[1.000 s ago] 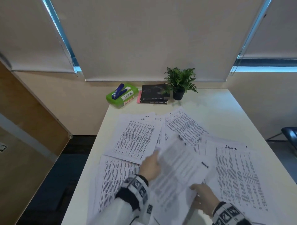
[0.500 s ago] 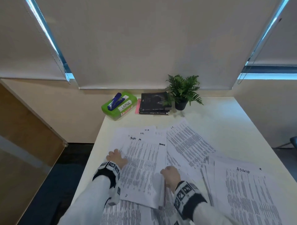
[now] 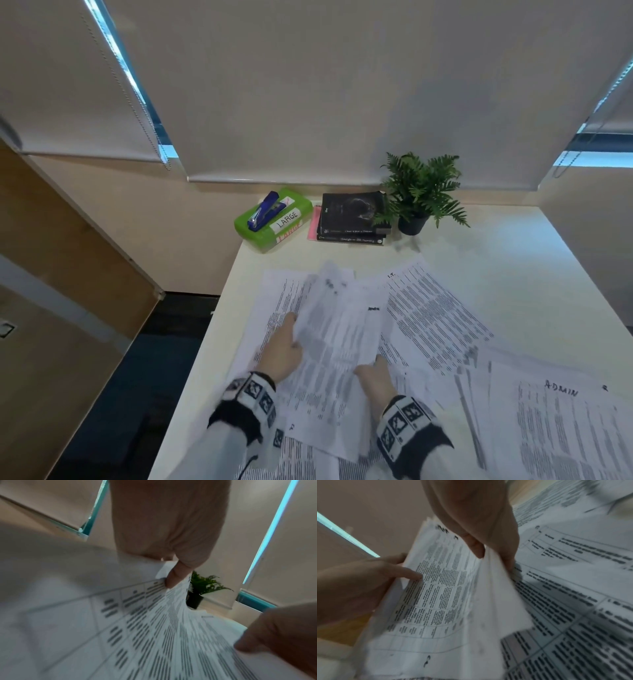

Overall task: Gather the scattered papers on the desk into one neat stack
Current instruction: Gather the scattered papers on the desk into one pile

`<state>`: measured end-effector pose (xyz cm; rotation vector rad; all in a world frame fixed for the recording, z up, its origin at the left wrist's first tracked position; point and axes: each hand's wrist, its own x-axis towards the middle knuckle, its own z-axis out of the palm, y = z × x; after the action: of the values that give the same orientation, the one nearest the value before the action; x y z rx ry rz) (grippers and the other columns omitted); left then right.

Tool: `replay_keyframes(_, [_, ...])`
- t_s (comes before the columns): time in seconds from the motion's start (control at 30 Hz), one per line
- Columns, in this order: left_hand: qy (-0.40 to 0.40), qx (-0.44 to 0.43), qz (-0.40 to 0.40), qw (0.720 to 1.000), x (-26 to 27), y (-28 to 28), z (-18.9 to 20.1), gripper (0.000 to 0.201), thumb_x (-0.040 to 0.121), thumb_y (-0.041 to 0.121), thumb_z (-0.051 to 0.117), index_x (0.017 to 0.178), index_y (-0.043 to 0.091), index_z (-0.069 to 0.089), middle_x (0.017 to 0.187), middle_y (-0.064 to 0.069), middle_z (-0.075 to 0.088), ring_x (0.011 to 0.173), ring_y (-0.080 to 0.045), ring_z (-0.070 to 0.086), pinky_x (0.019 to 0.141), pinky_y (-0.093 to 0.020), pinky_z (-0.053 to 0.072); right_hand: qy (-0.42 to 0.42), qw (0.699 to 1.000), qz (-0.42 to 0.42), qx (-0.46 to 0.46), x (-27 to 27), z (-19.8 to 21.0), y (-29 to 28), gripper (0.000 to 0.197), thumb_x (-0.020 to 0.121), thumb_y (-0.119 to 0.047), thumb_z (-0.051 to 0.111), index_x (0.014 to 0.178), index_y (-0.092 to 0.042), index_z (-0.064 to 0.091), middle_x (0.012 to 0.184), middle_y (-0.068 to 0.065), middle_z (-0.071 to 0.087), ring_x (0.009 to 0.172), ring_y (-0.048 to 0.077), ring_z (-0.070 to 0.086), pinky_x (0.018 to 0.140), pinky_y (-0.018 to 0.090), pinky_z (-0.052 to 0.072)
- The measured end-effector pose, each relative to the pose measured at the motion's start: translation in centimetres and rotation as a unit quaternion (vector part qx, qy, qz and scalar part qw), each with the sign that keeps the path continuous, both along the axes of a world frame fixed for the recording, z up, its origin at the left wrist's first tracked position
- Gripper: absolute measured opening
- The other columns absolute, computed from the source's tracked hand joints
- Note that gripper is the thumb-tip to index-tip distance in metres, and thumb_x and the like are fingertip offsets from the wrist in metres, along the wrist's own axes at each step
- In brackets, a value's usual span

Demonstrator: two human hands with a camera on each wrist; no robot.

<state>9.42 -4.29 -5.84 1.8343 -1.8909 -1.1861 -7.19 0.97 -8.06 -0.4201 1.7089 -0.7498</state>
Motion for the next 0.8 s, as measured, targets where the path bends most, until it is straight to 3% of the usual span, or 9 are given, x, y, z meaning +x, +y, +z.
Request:
replay_keyframes(0.07, [0.004,-0.064,-0.012,0.998,-1.1,1.4,0.8,0.044,0.096,0.009,0.043,0.139,0.015,0.033,0.129,-0.001,0.055,0.095,-0.012,0.061,0.079,-0.02,0.049,0.031,0.999,-0.023,-0.023,-0.9,-0.2,-0.2,0.057,0.089,0.006,0.035,0.143,-0.009,0.027,0.132,0.012,0.049,0.104,0.026,0.051,0.091,0.039,0.046])
replay_keyframes(0.13, [0.014,-0.097,0.021,0.995,-1.5,1.8,1.2,0.034,0.097,0.014,0.044,0.131,0.011,0.043,0.109,0.006,0.06,0.081,-0.007,0.056,0.074,-0.024,0.051,0.042,0.997,-0.051,-0.043,-1.7,-0.3,-0.8,0.049,0.089,0.006,0.037,0.135,-0.009,0.037,0.122,0.009,0.053,0.095,0.024,0.053,0.081,0.033,0.046])
replay_keyframes(0.27, [-0.038,-0.089,0.151,0.984,0.3,-0.6,0.4,0.042,0.096,0.02,0.047,0.135,0.006,0.044,0.137,-0.011,0.047,0.12,-0.024,0.048,0.099,-0.032,0.036,0.015,0.998,-0.009,-0.063,-1.3,0.9,-2.4,0.044,0.09,-0.007,0.049,0.133,-0.005,0.04,0.133,0.007,0.049,0.117,0.03,0.051,0.101,0.043,0.043])
replay_keyframes(0.33, [-0.129,-0.019,0.199,0.971,1.9,-2.2,-0.6,0.043,0.092,0.025,0.05,0.133,0.011,0.047,0.142,-0.014,0.035,0.128,-0.031,0.037,0.105,-0.039,0.031,0.012,0.999,0.022,-0.041,-0.4,1.3,-3.1,0.051,0.092,-0.008,0.051,0.14,-0.004,0.036,0.137,0.009,0.046,0.128,0.031,0.044,0.107,0.044,0.038])
replay_keyframes(0.43, [-0.146,0.113,0.229,0.956,3.6,-3.7,-1.3,0.048,0.088,0.024,0.049,0.135,0.017,0.045,0.146,-0.014,0.021,0.131,-0.034,0.023,0.111,-0.043,0.023,0.005,0.999,0.033,-0.027,0.7,1.4,-3.9,0.058,0.091,-0.008,0.053,0.144,-0.002,0.03,0.146,0.015,0.038,0.131,0.031,0.041,0.109,0.044,0.036])
replay_keyframes(0.57, [-0.077,0.132,0.243,0.958,4.5,-4.5,-2.5,0.045,0.087,0.018,0.051,0.131,0.005,0.048,0.14,-0.018,0.027,0.121,-0.037,0.04,0.102,-0.036,0.034,-0.057,0.998,0.039,-0.012,1.4,1.3,-4.8,0.06,0.09,-0.004,0.054,0.144,0.001,0.029,0.143,0.017,0.042,0.127,0.033,0.045,0.102,0.04,0.039])
replay_keyframes(0.67, [0.007,0.092,0.288,0.953,4.9,-4.2,-3.1,0.039,0.085,0.007,0.054,0.123,0.0,0.047,0.128,-0.023,0.048,0.103,-0.034,0.053,0.085,-0.035,0.041,0.019,0.99,0.128,-0.06,3.4,1.8,-4.4,0.058,0.093,0.001,0.042,0.148,-0.009,0.025,0.146,0.008,0.04,0.124,0.026,0.05,0.103,0.036,0.043])
replay_keyframes(0.73, [0.069,0.073,0.34,0.935,5.0,-3.7,-3.4,0.046,0.086,0.003,0.053,0.129,0.006,0.037,0.119,-0.02,0.051,0.093,-0.028,0.049,0.081,-0.033,0.039,0.079,0.974,0.178,-0.115,4.5,1.8,-3.9,0.051,0.095,-0.004,0.04,0.145,-0.013,0.032,0.133,0.004,0.05,0.103,0.019,0.06,0.091,0.035,0.054])
replay_keyframes(0.8, [0.112,0.069,0.374,0.918,5.0,-3.4,-3.6,0.053,0.087,0.005,0.055,0.134,0.01,0.03,0.123,-0.021,0.048,0.101,-0.03,0.049,0.089,-0.038,0.039,0.091,0.96,0.209,-0.162,5.1,1.7,-3.5,0.043,0.097,-0.006,0.039,0.139,-0.012,0.037,0.114,0.002,0.057,0.068,0.008,0.057,0.055,0.019,0.054])
